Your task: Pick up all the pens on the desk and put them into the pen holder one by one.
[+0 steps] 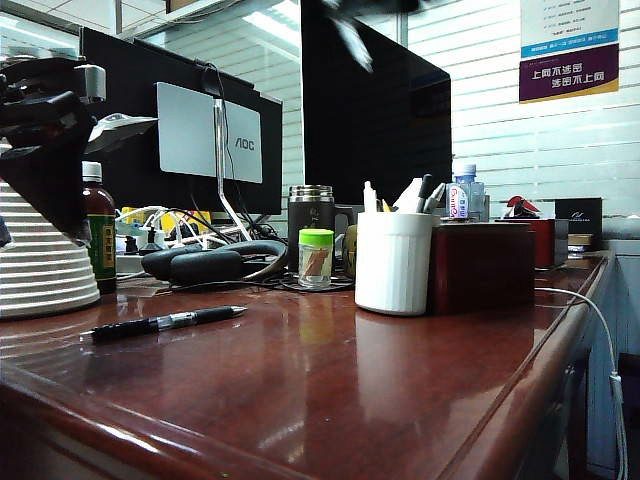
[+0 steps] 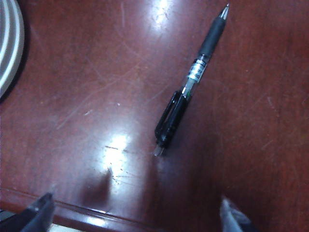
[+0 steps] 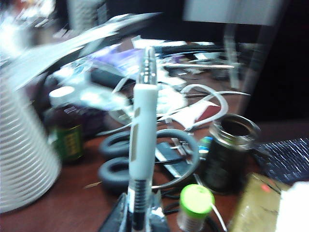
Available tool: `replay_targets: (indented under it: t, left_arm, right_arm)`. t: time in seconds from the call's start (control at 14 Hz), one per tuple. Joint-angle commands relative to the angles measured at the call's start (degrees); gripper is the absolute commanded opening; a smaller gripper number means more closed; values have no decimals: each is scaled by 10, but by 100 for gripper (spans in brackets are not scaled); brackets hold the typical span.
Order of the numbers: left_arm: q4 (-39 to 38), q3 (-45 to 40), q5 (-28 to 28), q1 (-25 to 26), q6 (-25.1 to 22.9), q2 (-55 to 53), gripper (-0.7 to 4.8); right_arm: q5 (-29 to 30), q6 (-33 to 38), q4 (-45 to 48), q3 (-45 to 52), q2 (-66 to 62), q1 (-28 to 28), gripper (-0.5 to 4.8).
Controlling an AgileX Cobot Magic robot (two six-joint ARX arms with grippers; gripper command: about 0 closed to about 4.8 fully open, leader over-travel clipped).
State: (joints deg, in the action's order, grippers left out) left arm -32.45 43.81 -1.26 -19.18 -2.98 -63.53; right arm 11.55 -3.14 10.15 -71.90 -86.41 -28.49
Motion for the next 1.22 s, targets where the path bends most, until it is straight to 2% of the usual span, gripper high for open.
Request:
replay_targets:
  t: [0.07, 0.29, 0.57, 1.22]
  left_arm:
    - [0, 3, 17, 0, 0, 1, 479]
    - [4, 3, 17, 0, 0, 1, 479]
    - [4, 3, 28, 0, 0, 1, 479]
    - [21, -2, 40, 0, 0, 1, 479]
  right_arm:
    - [1, 49, 155, 131, 1, 17, -5]
    - [-15, 48, 261, 218, -35, 18, -5]
    - [-17, 33, 326, 219, -63, 24, -5]
    - [-46, 29, 333, 220, -115, 24, -5]
